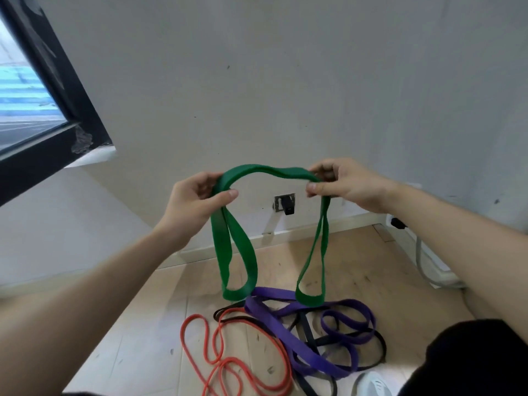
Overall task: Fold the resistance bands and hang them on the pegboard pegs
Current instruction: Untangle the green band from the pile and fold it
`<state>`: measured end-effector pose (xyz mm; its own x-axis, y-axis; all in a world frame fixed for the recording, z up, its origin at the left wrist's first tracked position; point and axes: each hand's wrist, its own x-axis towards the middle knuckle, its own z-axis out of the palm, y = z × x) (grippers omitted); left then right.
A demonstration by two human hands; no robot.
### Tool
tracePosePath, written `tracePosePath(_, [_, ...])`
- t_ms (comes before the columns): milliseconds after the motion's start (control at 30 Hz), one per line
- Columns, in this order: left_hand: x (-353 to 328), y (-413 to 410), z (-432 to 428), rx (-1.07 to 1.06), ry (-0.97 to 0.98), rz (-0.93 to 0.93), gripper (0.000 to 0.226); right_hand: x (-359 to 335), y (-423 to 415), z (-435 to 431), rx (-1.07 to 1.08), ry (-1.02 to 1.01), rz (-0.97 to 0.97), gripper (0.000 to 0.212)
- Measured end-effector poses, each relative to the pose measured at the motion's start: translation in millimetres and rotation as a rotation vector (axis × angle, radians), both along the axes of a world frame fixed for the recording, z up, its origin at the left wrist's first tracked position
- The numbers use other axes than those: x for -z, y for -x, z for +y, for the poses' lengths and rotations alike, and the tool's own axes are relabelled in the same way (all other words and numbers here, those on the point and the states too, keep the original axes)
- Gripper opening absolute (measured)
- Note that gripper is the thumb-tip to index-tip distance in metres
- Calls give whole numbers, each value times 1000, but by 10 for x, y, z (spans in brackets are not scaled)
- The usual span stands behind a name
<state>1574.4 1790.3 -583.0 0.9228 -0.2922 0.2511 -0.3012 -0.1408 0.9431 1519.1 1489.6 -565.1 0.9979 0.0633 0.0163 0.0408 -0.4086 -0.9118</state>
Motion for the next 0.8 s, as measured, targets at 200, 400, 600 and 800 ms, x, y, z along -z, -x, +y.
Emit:
tracePosePath(200, [-346, 176, -31, 110, 61, -96, 34, 167, 0, 206, -175, 192, 117, 23])
tracePosePath(400, [-289, 220, -117, 171, -6, -88, 31, 6, 48, 644, -282, -60, 12, 55])
tracePosePath(600, [-218, 208, -58, 208, -53, -63, 35, -56, 69, 845, -234, -57, -120, 37])
tracePosePath(800, [-112, 184, 34, 269, -166, 12, 40, -121, 57, 840, -186, -52, -167, 26])
